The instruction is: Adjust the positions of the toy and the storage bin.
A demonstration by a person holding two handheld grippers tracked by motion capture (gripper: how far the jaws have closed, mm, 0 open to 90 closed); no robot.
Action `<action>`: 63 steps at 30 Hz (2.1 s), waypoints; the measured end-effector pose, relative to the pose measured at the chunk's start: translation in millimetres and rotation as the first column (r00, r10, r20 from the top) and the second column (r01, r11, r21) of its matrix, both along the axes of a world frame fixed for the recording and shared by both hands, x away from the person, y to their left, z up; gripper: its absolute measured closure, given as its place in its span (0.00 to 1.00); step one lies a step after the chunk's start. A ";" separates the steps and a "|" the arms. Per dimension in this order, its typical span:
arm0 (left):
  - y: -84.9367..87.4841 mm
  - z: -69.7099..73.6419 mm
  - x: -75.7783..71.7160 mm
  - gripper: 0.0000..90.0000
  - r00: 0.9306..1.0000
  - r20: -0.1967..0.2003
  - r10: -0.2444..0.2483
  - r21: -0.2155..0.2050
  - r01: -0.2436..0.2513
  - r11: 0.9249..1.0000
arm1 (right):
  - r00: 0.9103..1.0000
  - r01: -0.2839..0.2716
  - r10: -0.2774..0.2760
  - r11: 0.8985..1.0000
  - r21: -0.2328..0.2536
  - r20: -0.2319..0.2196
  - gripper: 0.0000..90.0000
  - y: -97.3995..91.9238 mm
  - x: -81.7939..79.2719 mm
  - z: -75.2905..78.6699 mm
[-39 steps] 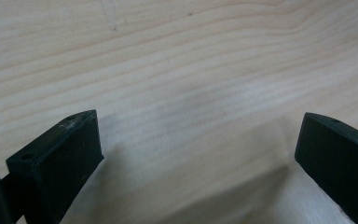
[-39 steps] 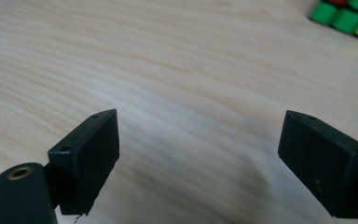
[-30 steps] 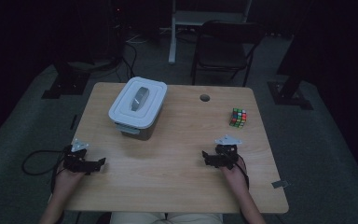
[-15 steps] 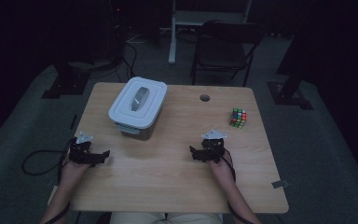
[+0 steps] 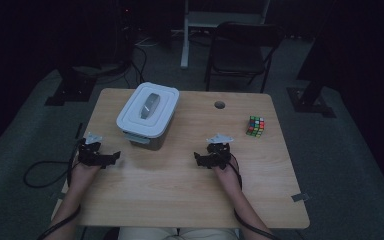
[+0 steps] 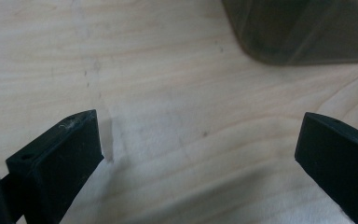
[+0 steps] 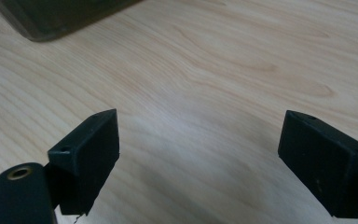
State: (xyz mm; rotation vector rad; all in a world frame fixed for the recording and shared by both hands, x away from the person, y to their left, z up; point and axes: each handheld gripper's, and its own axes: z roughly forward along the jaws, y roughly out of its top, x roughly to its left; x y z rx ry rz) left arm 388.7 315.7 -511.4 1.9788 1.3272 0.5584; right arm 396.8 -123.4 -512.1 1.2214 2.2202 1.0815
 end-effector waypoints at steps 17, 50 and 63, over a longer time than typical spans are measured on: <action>1.6 2.1 36.8 0.01 0.998 0.033 0.055 -0.029 -0.054 0.998 | 1.000 0.011 -0.011 1.000 0.022 -0.005 0.14 19.4 23.2 1.9; 3.5 1.6 97.3 0.01 0.992 0.037 0.124 -0.009 -0.124 0.992 | 0.999 0.042 -0.040 0.993 0.111 -0.019 0.15 73.6 72.5 14.8; -7.5 10.9 113.5 0.01 0.992 0.043 0.123 -0.006 -0.123 0.992 | 0.994 0.112 -0.114 0.987 0.119 0.004 0.14 76.1 86.8 22.0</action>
